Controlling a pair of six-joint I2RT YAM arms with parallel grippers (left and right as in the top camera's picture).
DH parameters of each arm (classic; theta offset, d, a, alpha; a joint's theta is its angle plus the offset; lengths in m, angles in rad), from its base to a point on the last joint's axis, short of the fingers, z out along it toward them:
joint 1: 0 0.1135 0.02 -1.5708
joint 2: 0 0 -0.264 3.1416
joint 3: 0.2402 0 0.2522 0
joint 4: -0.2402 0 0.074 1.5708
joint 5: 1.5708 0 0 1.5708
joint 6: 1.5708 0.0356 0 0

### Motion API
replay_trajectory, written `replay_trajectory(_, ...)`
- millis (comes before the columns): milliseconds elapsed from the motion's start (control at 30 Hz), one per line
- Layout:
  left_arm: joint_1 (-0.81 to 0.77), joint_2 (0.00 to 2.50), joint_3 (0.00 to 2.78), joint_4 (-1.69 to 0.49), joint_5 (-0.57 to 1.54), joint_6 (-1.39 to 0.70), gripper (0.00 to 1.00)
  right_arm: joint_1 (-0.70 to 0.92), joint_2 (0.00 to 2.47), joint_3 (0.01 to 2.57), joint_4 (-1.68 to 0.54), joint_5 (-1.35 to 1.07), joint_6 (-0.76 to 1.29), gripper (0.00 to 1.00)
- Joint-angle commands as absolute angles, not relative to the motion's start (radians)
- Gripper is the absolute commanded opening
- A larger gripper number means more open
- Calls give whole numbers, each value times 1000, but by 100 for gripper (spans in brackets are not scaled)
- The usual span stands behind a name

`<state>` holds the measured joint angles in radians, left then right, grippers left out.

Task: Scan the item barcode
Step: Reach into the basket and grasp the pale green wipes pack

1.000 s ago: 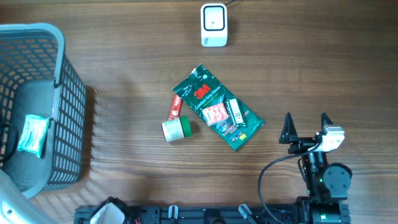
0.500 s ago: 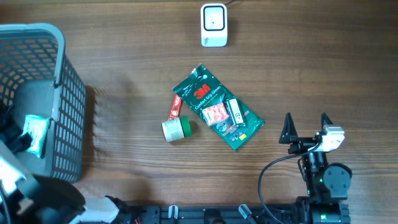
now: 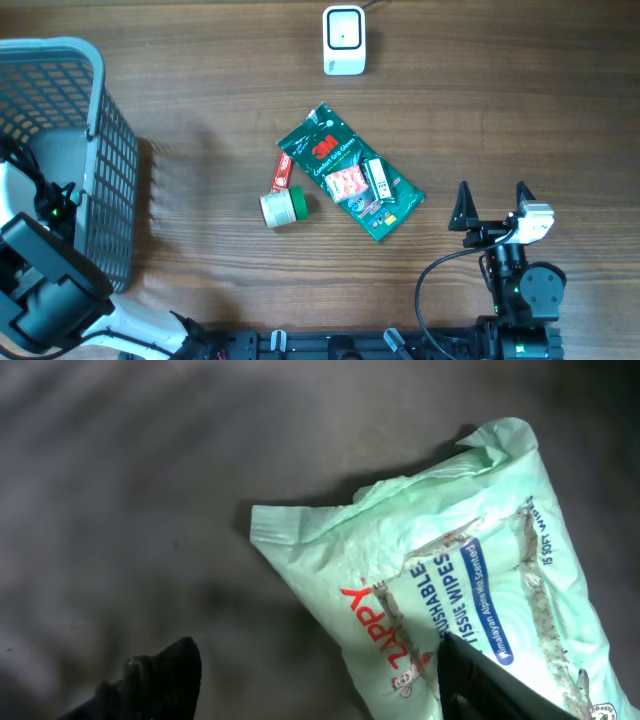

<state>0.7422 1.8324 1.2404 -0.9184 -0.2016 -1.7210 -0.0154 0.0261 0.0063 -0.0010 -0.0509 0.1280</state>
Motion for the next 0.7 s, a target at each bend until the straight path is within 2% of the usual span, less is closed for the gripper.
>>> replay_trajectory(0, 743, 1851, 1194, -912, -286, -1727, 44, -10, 23, 5, 1, -46, 133, 100)
replay_trajectory(33, 743, 1851, 1194, -912, -289, -1719, 44, -10, 23, 5, 1, -46, 133, 100)
replay_trajectory(133, 743, 1850, 1194, -908, -282, -1703, 80, -10, 23, 5, 1, -46, 133, 100)
replay_trajectory(167, 743, 1850, 1194, -892, -282, -1677, 99, -10, 23, 5, 1, -46, 132, 100)
replay_trajectory(200, 743, 1850, 1194, -878, -284, -1662, 100, -10, 23, 5, 1, -46, 133, 100)
replay_trajectory(567, 746, 1907, 1194, -772, -309, -1627, 99, -10, 23, 5, 1, -46, 132, 100)
replay_trajectory(600, 746, 1922, 1194, -769, -311, -1627, 89, -10, 23, 5, 1, -46, 133, 100)
replay_trajectory(633, 746, 1944, 1194, -768, -317, -1627, 71, -10, 23, 5, 1, -46, 132, 100)
replay_trajectory(667, 746, 1969, 1194, -769, -328, -1627, 61, -10, 23, 5, 1, -46, 133, 100)
